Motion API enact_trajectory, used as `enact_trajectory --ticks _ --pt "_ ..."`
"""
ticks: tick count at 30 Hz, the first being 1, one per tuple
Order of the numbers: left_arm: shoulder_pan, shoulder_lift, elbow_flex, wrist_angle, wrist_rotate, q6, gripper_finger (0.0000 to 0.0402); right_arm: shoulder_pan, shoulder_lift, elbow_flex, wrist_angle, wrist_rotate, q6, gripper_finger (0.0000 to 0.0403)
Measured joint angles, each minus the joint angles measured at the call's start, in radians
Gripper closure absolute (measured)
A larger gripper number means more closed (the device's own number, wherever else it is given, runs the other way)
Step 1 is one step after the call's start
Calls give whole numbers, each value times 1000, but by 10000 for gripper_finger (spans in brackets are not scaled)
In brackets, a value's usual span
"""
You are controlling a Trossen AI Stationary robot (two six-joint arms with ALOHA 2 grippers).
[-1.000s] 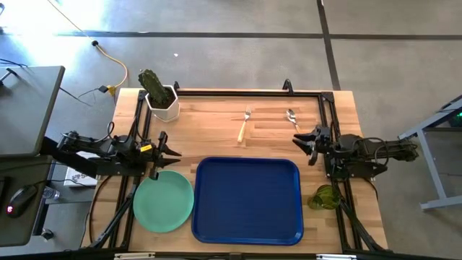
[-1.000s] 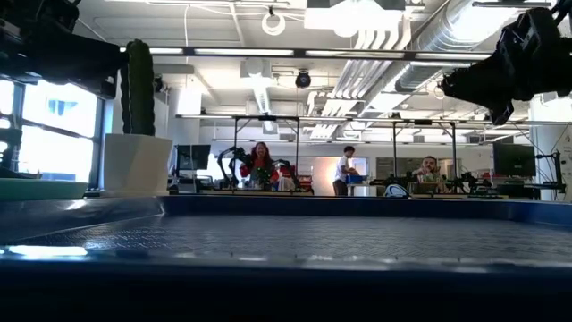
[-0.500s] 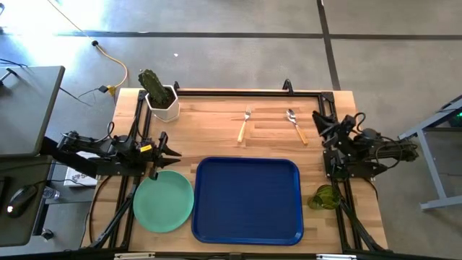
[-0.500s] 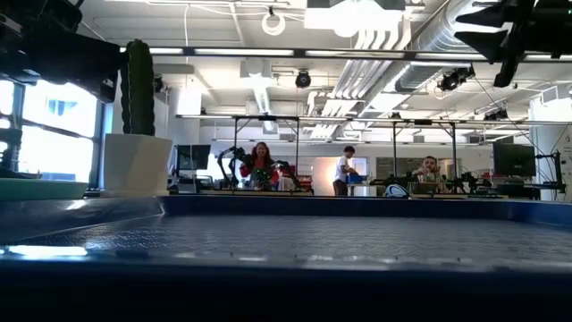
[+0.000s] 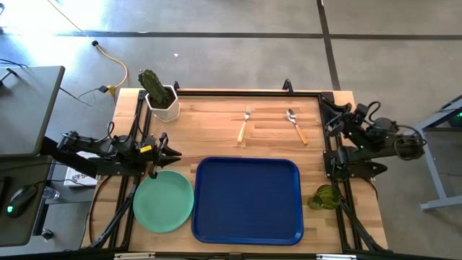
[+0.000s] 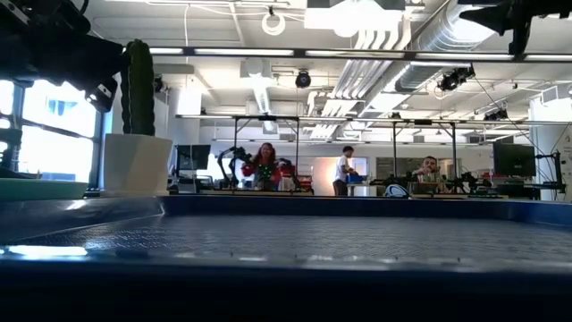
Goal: Pick and place plate/cup/fork/spoon on tray
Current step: Put the orange spoon on the blue tray
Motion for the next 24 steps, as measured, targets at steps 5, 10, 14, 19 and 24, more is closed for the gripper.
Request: enact_trajectory --ticks 5,10,14,19,24 --pt "0 0 0 0 0 0 328 0 94 141 -224 79 73 288" --pt "0 0 0 1 0 0 328 0 189 253 -431 129 189 288" --pt "0 0 0 27 -3 0 328 0 261 313 -577 158 306 288" --pt "0 0 0 54 -3 0 328 0 342 376 -766 167 476 288" --pt "0 0 0 53 -3 0 328 -30 415 415 -927 125 602 288"
